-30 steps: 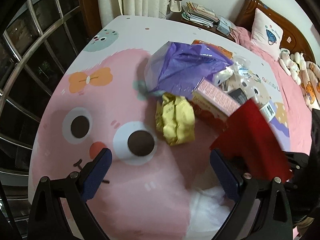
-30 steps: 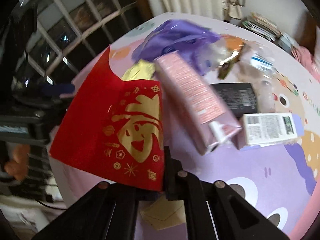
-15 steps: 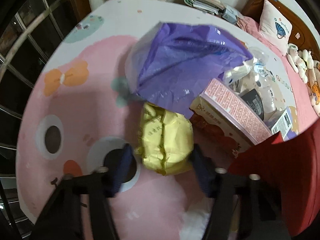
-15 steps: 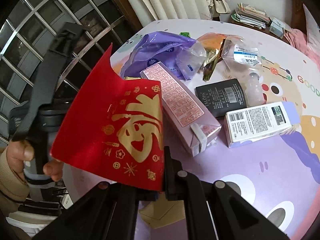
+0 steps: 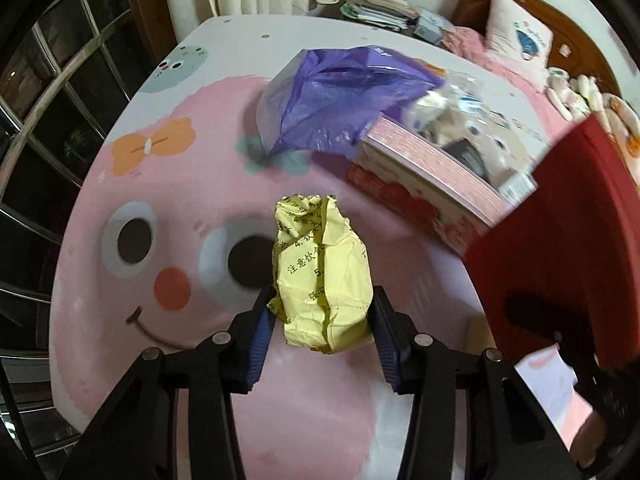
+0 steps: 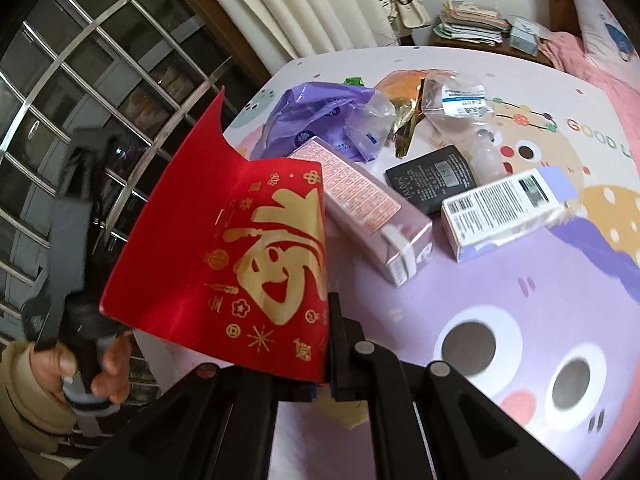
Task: Collect trash
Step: 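Grasp the yellow wrapper with the left tool while the right tool holds the red envelope, then carry the yellow wrapper and red envelope over the bin and open both tools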
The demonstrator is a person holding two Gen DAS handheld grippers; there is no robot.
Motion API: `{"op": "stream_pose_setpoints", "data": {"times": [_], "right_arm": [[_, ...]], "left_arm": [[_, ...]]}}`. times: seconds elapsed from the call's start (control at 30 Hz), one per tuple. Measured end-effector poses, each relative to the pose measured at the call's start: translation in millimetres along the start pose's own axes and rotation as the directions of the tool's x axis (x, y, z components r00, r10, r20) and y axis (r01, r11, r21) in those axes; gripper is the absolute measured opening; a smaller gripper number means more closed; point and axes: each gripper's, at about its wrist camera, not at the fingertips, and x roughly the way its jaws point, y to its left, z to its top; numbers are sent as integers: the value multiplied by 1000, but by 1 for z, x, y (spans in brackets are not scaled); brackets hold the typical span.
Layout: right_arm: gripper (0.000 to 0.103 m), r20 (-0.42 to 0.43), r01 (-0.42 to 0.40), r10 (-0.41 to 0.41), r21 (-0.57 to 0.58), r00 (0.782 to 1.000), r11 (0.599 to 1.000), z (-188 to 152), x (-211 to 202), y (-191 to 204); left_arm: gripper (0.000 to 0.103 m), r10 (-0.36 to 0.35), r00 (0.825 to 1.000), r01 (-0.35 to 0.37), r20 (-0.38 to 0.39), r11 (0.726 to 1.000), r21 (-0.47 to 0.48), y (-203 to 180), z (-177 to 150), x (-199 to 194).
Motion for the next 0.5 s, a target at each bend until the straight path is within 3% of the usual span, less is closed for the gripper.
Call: {"op": "stream_pose_setpoints", "data": {"times": [0.27, 0.5], "right_arm": [[3, 76, 65, -73, 107, 994, 992, -46, -29, 44], [3, 147, 113, -155, 263, 977, 958, -114, -47, 89]], "left_arm": [[45, -80, 996, 75, 30, 986, 150, 13, -49, -61], [45, -158, 986, 136, 52, 944, 299, 36, -97, -106]]}}
